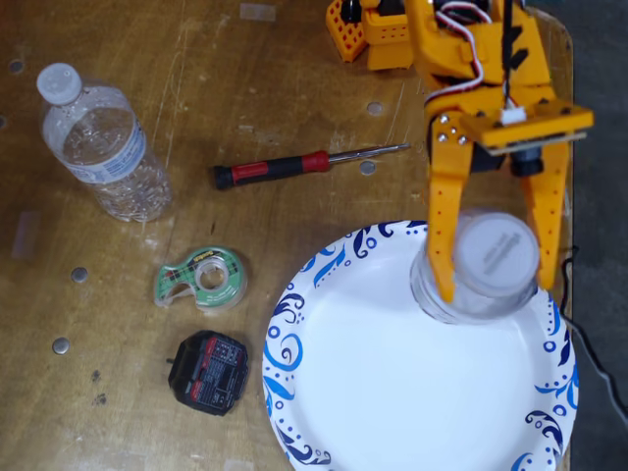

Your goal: Move the bottles to the plate

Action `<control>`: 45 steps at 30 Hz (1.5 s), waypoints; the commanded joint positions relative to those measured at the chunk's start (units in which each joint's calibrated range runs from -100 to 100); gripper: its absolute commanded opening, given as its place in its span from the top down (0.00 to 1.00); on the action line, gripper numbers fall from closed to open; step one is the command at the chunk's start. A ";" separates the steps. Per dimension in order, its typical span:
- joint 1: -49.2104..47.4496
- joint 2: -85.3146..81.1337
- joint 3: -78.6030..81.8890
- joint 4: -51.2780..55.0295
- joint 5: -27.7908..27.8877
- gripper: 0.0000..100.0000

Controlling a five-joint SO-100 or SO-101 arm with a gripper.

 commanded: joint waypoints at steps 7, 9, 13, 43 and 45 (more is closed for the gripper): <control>-1.94 7.65 -0.23 -13.70 0.05 0.91; -1.94 9.17 2.11 -18.40 0.05 0.91; -1.94 9.76 7.07 -23.97 0.05 0.91; -3.13 4.36 26.71 -38.50 -0.41 0.75; -3.13 4.45 26.80 -38.50 -0.41 0.73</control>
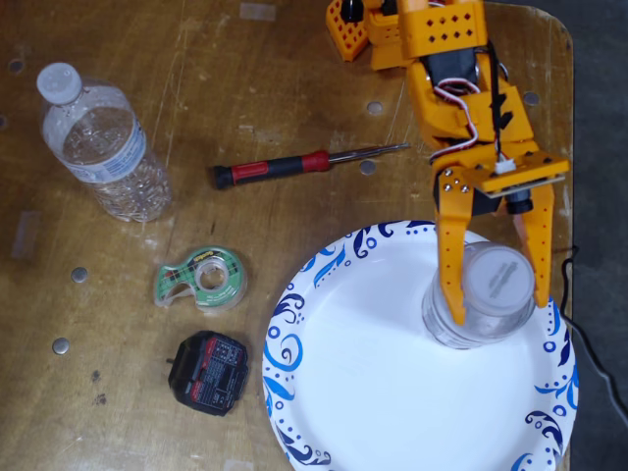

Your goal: Move the bottles to the plate

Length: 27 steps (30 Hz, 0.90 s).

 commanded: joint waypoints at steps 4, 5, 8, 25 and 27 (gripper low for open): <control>-0.21 -2.51 0.72 -1.06 -0.31 0.67; -0.21 -2.68 0.72 -1.06 -0.31 0.66; -0.54 -2.85 0.72 -1.06 -0.31 0.65; -0.21 -11.87 -1.17 2.94 -1.93 0.65; 0.00 -15.25 -1.26 6.69 -1.93 0.65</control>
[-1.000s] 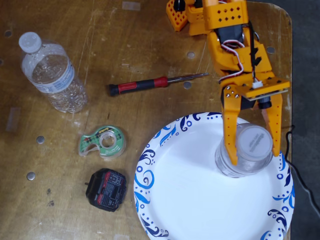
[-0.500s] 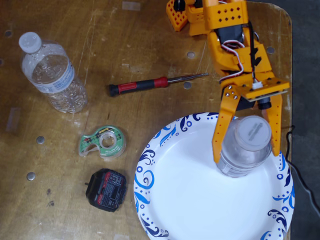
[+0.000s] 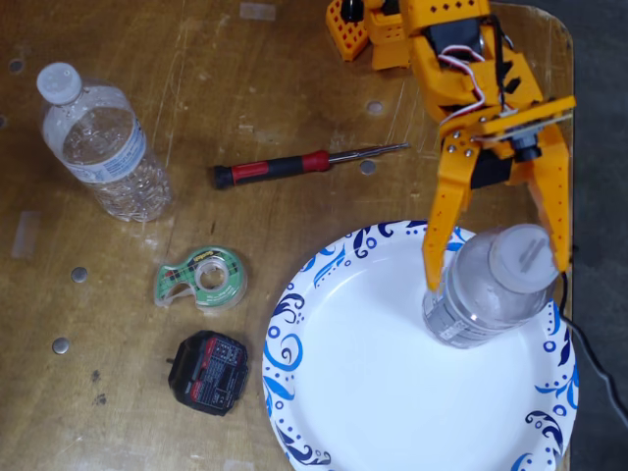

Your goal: Move the bottles to the plate

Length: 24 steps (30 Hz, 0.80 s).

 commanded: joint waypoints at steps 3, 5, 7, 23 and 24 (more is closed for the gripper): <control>1.79 -11.42 -2.07 8.50 -0.21 0.65; 3.40 -16.31 -1.89 12.77 -0.21 0.65; 7.18 -22.04 -1.26 17.99 -0.05 0.65; 52.78 -45.31 -0.90 48.62 5.32 0.65; 53.11 -43.80 -0.63 47.40 5.27 0.65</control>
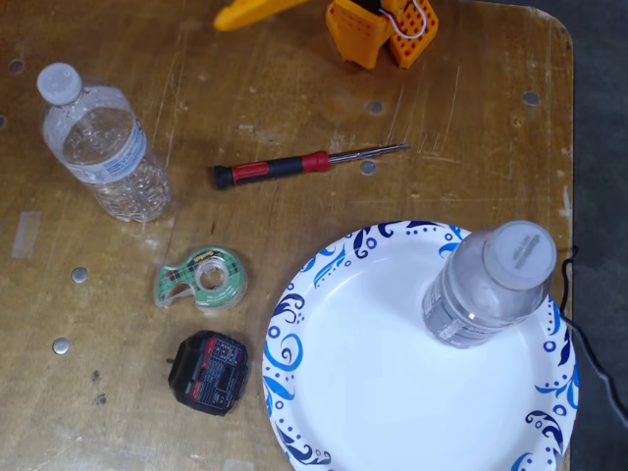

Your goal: Move the bottles to the plate

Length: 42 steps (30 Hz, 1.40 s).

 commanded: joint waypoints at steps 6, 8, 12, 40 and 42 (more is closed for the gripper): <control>5.98 16.09 -1.35 -14.85 0.22 0.65; 6.63 22.25 -2.34 -20.59 0.27 0.65; 7.71 33.04 -5.76 -28.34 0.32 0.65; 14.07 45.69 -9.28 -29.64 -0.20 0.65; 13.96 45.60 -9.28 -29.64 -0.20 0.65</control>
